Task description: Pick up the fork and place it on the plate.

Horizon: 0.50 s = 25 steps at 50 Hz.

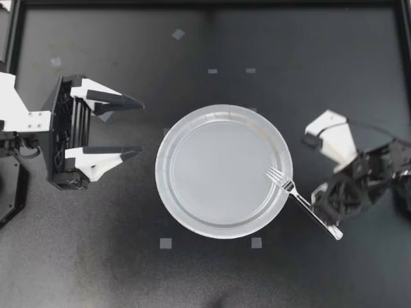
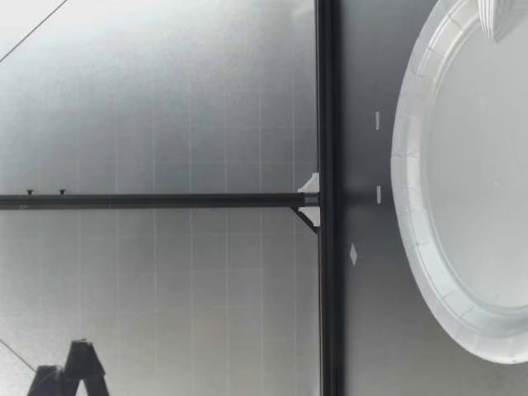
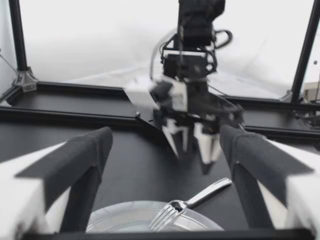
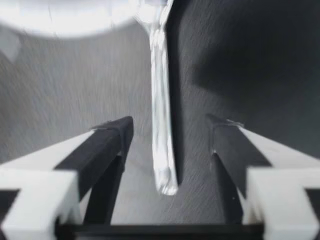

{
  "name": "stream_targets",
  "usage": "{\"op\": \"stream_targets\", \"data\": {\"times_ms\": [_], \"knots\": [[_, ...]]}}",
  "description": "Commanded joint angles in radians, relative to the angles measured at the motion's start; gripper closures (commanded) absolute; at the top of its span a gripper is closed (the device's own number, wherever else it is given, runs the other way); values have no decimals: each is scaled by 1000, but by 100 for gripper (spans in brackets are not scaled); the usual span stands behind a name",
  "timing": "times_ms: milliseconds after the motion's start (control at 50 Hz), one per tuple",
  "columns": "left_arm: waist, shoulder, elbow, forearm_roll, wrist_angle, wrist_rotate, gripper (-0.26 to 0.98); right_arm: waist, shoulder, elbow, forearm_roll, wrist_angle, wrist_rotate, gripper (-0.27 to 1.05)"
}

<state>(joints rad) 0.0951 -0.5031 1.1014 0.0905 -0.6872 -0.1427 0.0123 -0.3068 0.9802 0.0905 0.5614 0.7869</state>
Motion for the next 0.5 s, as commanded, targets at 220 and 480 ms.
{"op": "stream_targets", "data": {"times_ms": [220,480], "knots": [[2,-83,-12,8,-2,38,-17,-20,-265,-87,-311,-394,-101,18],[2,-80,28,5,0,26,-17,-32,-356,89,-356,-953,-279,18]]}}
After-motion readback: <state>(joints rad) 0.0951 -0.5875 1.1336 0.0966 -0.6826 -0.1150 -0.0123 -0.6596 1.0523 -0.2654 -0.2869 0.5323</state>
